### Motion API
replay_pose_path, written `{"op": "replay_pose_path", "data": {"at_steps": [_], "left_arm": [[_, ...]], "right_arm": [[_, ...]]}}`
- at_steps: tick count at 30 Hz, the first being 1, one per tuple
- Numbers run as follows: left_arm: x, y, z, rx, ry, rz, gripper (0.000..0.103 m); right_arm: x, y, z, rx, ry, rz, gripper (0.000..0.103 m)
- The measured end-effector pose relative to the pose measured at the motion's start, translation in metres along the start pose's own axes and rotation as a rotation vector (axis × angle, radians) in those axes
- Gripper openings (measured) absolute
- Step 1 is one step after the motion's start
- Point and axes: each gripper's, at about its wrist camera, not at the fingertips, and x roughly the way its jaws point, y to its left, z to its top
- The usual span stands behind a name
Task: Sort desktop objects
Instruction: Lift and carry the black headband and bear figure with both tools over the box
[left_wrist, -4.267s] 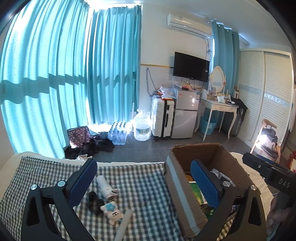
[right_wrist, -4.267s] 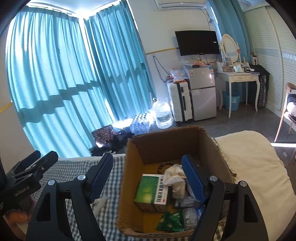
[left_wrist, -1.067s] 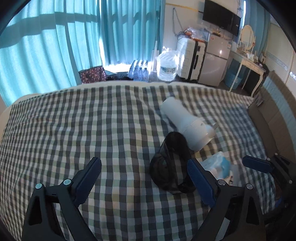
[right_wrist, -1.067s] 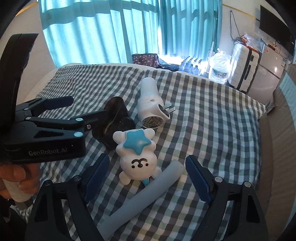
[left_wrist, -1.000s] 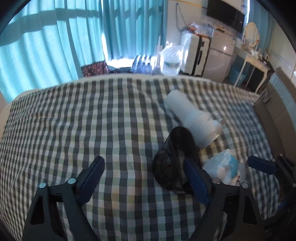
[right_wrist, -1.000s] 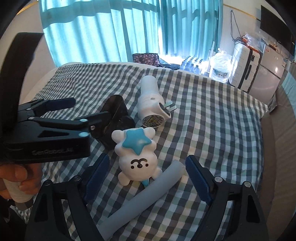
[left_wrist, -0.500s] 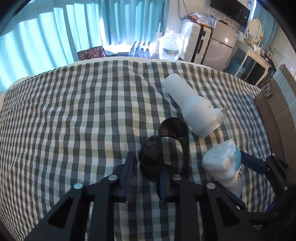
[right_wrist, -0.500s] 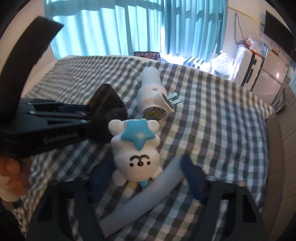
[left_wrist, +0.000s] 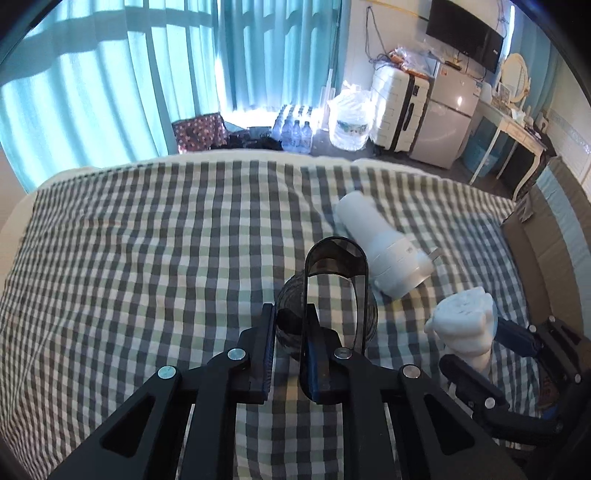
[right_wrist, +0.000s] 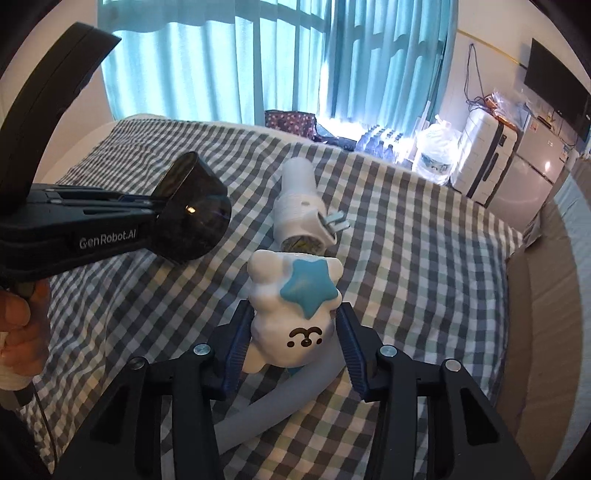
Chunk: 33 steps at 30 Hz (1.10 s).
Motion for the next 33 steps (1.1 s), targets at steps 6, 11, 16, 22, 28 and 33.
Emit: {"op": "replay_pose_path", "data": {"at_steps": [6,11,16,22,28,33], "left_arm": [[-0.036,0.0,0.005,-0.005,-0.088,-0.02,0.015],[-0.066,0.005,0.01,-0.027,-0.156,-0.028,0.015],[-0.086,0.012,0.008,-0.051,-0.189,-0.026,0.015],[-0.108,0.022,0.002,-0.049,-0.228,-0.008,0.015],[-0.128,0.022,-0.005,-0.04,-0.264,-0.024,0.015],[-0.147,0.019,-0.008,-0.059,-0.281,-0.01,0.015]], "right_arm": [[-0.027,0.007,0.012,0.009,-0.046,-0.034,0.046],[-0.054,0.008,0.024,0.04,-0.097,-0.045,0.044],[-0.079,0.005,0.028,0.064,-0.127,-0.046,0.044],[-0.105,0.004,0.034,0.092,-0.173,-0.073,0.044],[-0.127,0.009,0.041,0.113,-0.215,-0.107,0.044],[-0.15,0.01,0.037,0.19,-0.256,-0.089,0.044]]}}
